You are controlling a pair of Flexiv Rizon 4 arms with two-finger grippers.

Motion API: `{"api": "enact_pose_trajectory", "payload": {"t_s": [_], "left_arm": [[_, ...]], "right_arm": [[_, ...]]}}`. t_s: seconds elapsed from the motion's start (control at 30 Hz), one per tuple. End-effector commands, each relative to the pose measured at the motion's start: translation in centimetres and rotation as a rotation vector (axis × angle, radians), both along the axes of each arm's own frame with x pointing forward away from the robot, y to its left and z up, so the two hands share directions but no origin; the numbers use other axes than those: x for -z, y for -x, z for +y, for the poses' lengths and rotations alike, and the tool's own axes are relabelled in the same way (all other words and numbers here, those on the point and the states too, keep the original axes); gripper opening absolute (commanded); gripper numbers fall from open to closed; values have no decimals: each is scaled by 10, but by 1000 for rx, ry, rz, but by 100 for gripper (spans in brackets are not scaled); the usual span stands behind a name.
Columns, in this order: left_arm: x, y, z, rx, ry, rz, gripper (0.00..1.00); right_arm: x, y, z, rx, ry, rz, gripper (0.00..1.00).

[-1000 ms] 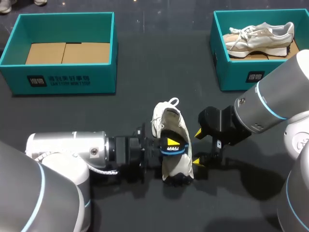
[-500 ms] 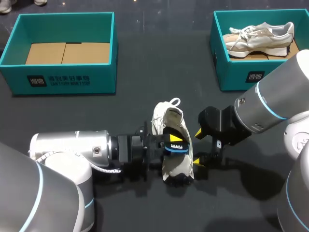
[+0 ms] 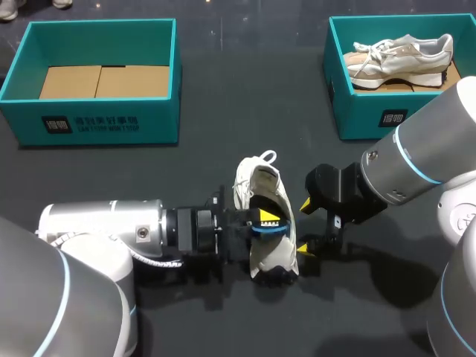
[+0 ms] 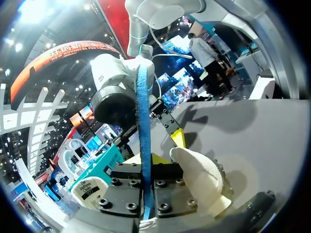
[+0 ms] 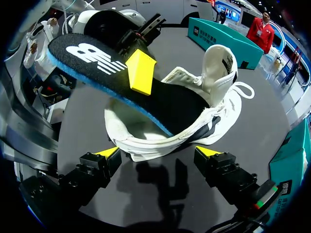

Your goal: Take the shoe out of the shoebox, open the shoe tongue, remove and reinsert the insole, then place the shoe into the shoebox

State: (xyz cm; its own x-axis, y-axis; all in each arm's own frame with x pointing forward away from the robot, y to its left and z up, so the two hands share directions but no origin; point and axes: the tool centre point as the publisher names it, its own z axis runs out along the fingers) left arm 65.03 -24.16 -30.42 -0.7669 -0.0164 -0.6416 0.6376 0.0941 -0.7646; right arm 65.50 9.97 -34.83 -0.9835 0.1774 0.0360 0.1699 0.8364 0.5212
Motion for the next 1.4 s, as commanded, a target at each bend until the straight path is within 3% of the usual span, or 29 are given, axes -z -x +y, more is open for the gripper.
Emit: {"api": "enact_pose_trajectory", "payload": {"t_s": [0.03, 0.27, 0.73, 1.0, 1.07, 1.4], "left_arm": [[7, -4, 0, 4, -3, -5, 0], [17, -8, -4, 1, -26, -64, 0], [33, -26, -6, -36, -58, -47, 0], [22, -23, -2, -36, -38, -40, 0], [18, -20, 0, -40, -38, -42, 22], [3, -6, 7, -22, -35, -43, 27]], "right_arm": [[1, 1, 1, 2, 4, -1, 100], [1, 1, 1, 2, 4, -1, 100], [1, 1, 1, 2, 4, -1, 100], [1, 1, 1, 2, 4, -1, 100], [1, 1, 1, 2, 4, -1, 100], [1, 1, 1, 2, 4, -1, 100]]}}
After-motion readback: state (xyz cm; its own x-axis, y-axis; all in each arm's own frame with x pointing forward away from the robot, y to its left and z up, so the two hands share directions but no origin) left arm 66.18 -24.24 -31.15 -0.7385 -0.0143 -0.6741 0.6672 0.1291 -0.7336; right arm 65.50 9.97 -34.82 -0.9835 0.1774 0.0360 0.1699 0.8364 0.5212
